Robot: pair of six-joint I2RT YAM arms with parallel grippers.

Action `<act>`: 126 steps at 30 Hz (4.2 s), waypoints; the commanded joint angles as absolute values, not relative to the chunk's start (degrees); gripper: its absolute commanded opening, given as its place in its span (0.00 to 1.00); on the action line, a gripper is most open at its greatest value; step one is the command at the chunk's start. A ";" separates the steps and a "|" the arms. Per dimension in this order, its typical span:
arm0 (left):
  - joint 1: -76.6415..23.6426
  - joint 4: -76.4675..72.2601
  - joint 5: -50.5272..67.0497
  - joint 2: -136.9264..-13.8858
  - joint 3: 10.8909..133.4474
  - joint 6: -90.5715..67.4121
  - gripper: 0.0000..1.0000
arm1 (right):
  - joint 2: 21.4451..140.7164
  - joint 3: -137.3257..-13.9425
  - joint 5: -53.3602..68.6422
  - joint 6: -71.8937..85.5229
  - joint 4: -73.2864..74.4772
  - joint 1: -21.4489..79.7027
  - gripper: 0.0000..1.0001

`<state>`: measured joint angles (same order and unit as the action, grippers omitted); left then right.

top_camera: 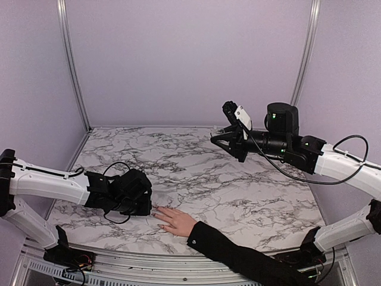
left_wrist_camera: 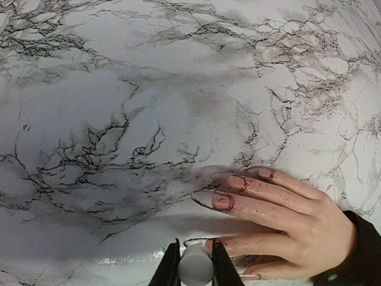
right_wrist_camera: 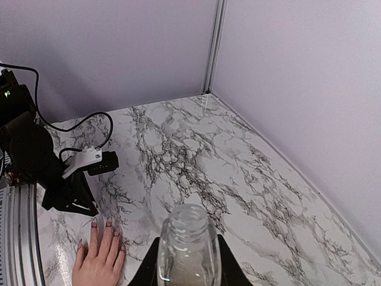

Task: Paint the nails
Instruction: Paint the nail polish on the nail.

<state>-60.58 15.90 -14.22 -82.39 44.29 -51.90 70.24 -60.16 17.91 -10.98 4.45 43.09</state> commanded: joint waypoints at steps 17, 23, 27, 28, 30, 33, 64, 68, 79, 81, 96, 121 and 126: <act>-61.00 13.36 -16.43 -76.68 43.25 -50.36 0.00 | 69.94 -61.70 18.30 -11.56 4.04 42.74 0.00; -60.91 15.59 -14.63 -82.19 47.28 -48.76 0.00 | 70.05 -61.79 18.22 -11.60 4.04 42.75 0.00; -60.91 16.08 -14.91 -82.45 47.42 -49.02 0.00 | 70.04 -61.87 17.97 -11.68 4.30 42.74 0.00; -60.84 16.15 -14.87 -82.41 47.36 -49.21 0.00 | 69.98 -61.87 18.01 -11.69 4.33 42.79 0.00; -60.82 16.62 -15.09 -82.52 47.29 -49.57 0.00 | 69.96 -61.87 17.97 -11.69 4.38 42.72 0.00; -60.82 17.40 -15.12 -82.93 47.37 -49.90 0.00 | 70.05 -61.87 17.93 -11.69 4.40 42.76 0.00; -60.65 22.38 -17.74 -82.52 46.44 -54.01 0.00 | 69.87 -61.96 18.10 -11.52 4.75 42.78 0.00; -60.84 22.86 -19.84 -80.32 46.05 -54.85 0.00 | 69.78 -61.96 18.02 -11.56 4.80 42.75 0.00; -61.26 15.22 -17.18 -76.50 44.11 -50.31 0.00 | 70.11 -61.85 18.37 -11.51 4.26 42.74 0.00; -61.26 15.21 -15.77 -79.44 45.94 -48.90 0.00 | 70.19 -61.96 18.44 -11.51 4.22 42.72 0.00; -61.26 18.70 -15.56 -84.44 48.77 -49.35 0.00 | 70.05 -61.98 17.69 -12.35 5.01 42.73 0.00; -61.00 23.30 -18.31 -82.76 47.46 -53.54 0.00 | 69.79 -61.88 17.75 -12.33 5.10 42.72 0.00; -61.24 22.38 -19.61 -80.18 46.58 -53.71 0.00 | 69.62 -61.74 17.74 -12.35 5.14 42.72 0.00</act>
